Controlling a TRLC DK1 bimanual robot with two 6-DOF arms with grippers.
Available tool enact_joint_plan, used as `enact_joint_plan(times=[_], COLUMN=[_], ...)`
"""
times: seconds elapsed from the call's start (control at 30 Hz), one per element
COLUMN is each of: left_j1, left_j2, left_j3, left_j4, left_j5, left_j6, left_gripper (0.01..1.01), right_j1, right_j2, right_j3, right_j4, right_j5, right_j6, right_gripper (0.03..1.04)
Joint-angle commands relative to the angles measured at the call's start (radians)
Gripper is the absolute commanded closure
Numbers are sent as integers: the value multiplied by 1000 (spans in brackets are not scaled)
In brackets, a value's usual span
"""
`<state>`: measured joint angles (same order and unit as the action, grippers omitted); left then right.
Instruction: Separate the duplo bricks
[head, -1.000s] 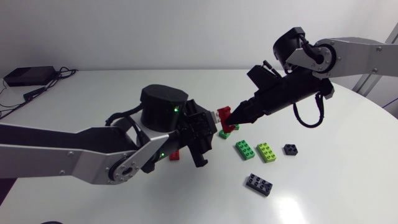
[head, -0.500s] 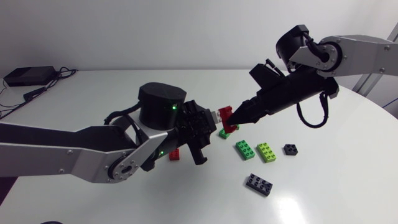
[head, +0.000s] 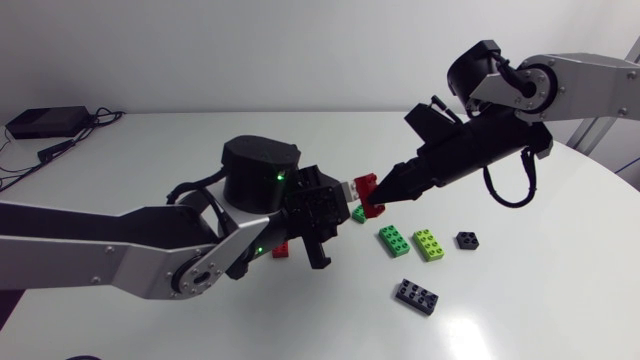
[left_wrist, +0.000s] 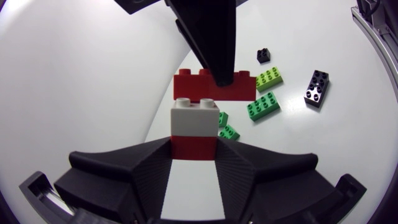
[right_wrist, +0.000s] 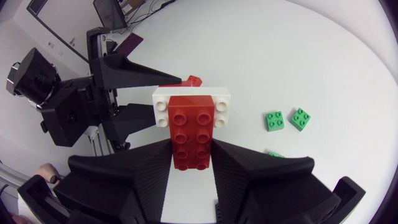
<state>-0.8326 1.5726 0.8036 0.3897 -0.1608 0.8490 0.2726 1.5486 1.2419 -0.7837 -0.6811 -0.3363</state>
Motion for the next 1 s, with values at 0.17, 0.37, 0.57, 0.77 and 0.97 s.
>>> enact_joint_plan(times=[0.17,0.37,0.57,0.77,0.97], left_j1=[-2,10,56,135,168], left_j2=[-29,-37,-72,-140,-191], left_j3=[-40,-53,-53,-18,-20], left_j4=[6,6,-8,-61,-101], left_j5=[-5,-5,-5,20,40], left_j6=[41,41,45,51,27], left_gripper=[649,649,649,648,648], right_j1=[-1,-32,-55,74,211], right_j2=[-4,-35,-50,-82,-31], right_j3=[25,14,-41,-151,-210], right_j4=[-37,-20,26,133,199], right_j5=[-35,-14,69,282,459], right_j6=[8,3,-32,-73,-127], right_gripper=[748,748,748,748,748])
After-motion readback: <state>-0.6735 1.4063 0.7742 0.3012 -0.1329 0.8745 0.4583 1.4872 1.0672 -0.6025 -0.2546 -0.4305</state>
